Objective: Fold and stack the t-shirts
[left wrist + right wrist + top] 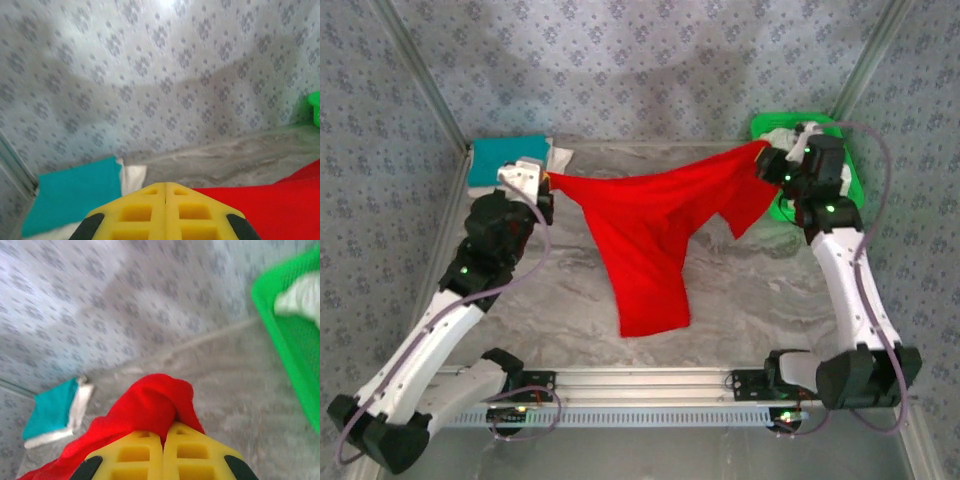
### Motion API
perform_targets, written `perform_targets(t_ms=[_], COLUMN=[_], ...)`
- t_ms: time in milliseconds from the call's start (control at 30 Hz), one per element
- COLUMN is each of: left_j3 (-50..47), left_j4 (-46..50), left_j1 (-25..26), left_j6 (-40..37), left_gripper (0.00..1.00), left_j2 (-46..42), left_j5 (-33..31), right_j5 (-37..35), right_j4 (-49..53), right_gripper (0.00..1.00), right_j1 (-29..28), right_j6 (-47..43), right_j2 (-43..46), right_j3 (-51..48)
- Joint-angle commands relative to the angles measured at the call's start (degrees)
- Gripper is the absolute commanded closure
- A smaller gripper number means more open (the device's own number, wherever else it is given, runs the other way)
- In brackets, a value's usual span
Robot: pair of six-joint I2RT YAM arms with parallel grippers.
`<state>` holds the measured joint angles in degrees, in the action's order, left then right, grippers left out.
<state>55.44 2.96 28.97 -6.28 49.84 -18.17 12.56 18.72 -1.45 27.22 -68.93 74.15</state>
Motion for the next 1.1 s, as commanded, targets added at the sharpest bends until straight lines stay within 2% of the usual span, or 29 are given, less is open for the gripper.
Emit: perform_targets(t_ms=[0,267,333,500,600,667,767,867,1000,1067], left_j3=[0.17,1.22,1.38,3.90,5.63,4.92,3.23,-0.59,-5.43,-7.61], left_j4=[-2.83,-2.71,-2.57,1.57,3.50,3.08,2.71,0.57,-4.43,-7.41], left_j1=[-0.79,-1.90,-1.84,-0.81,2.16,5.02,6.57,6.54,6.17,4.17], left_j6=[-7.66,-7.12,-6.47,-7.03,-8.29,-10.31,-12.08,-14.67,-20.33,-21.74], left_gripper=[1.00,1.00,1.00,1.00,1.00,1.00,1.00,1.00,1.00,1.00], left_j2=[-4.97,-8.15,-8.52,-8.89,-9.82,-11.34,-13.67,-15.55,-13.21,-9.31], left_j5=[-2.68,2.41,6.42,23.09,29.77,31.83,29.00,20.93,8.37,3.41], right_j5=[1.19,3.39,1.17,-3.67,-3.68,-3.15,0.55,7.10,5.47,5.95], right_j4=[0.84,1.25,2.46,6.45,8.00,8.40,8.57,5.24,3.07,3.57], right_gripper=[1.00,1.00,1.00,1.00,1.00,1.00,1.00,1.00,1.00,1.00], right_j1=[1.06,1.13,1.10,1.10,1.10,1.10,1.12,-0.66,-6.85,-9.87], right_j6=[-4.32,-7.57,-8.37,-11.02,-12.25,-12.81,-13.10,-12.06,-14.36,-14.52], right_j2=[5.52,12.43,14.64,20.05,20.48,18.41,10.85,0.20,-17.78,-30.77], right_j3=[3.80,7.68,7.61,9.49,12.35,14.90,20.58,26.61,38.73,49.61])
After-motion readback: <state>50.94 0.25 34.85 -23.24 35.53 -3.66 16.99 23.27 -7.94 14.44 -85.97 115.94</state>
